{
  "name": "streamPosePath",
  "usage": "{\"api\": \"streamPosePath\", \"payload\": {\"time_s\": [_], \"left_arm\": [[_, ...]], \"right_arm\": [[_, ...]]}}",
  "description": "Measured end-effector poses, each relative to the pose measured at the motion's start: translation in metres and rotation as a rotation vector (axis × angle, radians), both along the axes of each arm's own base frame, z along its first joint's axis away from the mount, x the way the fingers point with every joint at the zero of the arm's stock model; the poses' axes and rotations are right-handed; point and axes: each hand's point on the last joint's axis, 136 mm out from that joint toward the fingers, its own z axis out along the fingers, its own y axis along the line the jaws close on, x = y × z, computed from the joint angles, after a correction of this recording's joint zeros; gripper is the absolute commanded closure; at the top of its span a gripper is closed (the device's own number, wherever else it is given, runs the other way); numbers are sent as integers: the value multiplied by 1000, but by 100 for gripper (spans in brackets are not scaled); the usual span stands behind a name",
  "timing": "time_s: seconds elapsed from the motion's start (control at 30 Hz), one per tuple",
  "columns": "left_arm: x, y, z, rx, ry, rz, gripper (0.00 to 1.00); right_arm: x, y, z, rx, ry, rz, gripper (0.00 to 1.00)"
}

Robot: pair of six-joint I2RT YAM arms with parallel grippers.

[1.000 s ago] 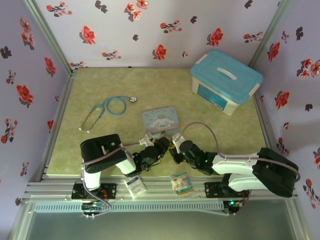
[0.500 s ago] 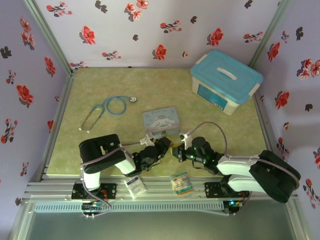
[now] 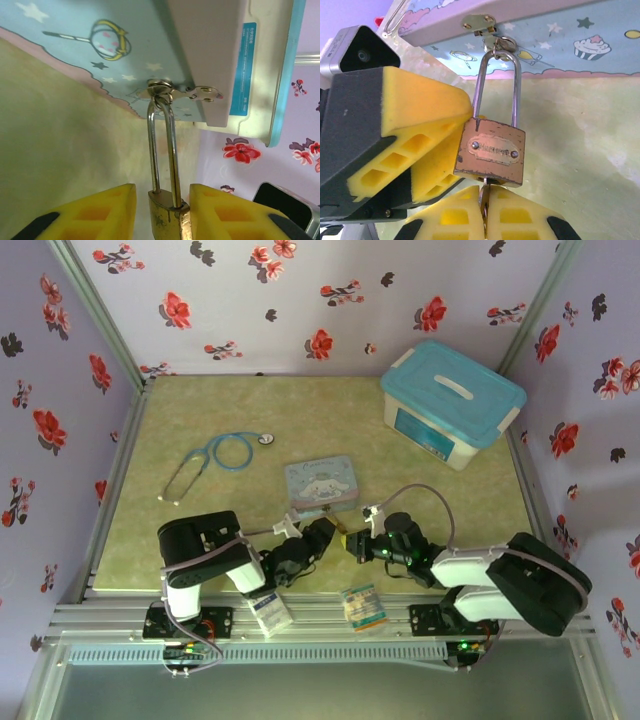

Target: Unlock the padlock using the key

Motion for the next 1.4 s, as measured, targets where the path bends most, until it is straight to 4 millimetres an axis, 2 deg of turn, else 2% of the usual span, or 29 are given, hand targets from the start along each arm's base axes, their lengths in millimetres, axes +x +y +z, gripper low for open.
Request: {"api": "streamPosePath", "payload": {"time_s": [0.2,0.3,0.37,0.43,0.53,0.6,0.73,0.87,1.0,1.07,1.17,1.3,1.4], "left_arm": [[3,-1,-7,34,-8,-3,67],[8,-7,-7,58,-17,-22,62],[14,-11,-8,76,-18,-38,62],[19,-15,-8,96,-20,-54,63],[25,-21,-10,142,-23,-72,57],[24,-25,-10,186,-22,-94,53],[21,-28,-9,221,-22,-129,52],[23,-32,-14,282,-21,-167,61],[25,-39,-20,341,-14,-220,78],[26,-39,-25,348,-8,-234,81],[26,-40,-26,350,-9,-244,81],[27,-40,-27,394,-12,-264,83],[29,-40,-28,461,-5,-287,86]], "right_arm": [[3,0,-6,-16,8,-16,92],[4,2,-5,-21,0,-18,92],[5,3,-6,-37,-9,-20,92],[7,4,-7,-73,-25,-25,92],[6,10,-10,-153,-62,-20,92],[4,11,-14,-216,-86,-13,92],[3,11,-16,-276,-122,-9,92],[4,9,-24,-327,-141,-11,91],[6,8,-27,-342,-151,-20,91],[6,7,-27,-345,-150,-21,90],[6,7,-28,-346,-149,-22,84],[3,5,-25,-351,-147,-19,59],[2,0,-13,-341,-146,-37,48]]}}
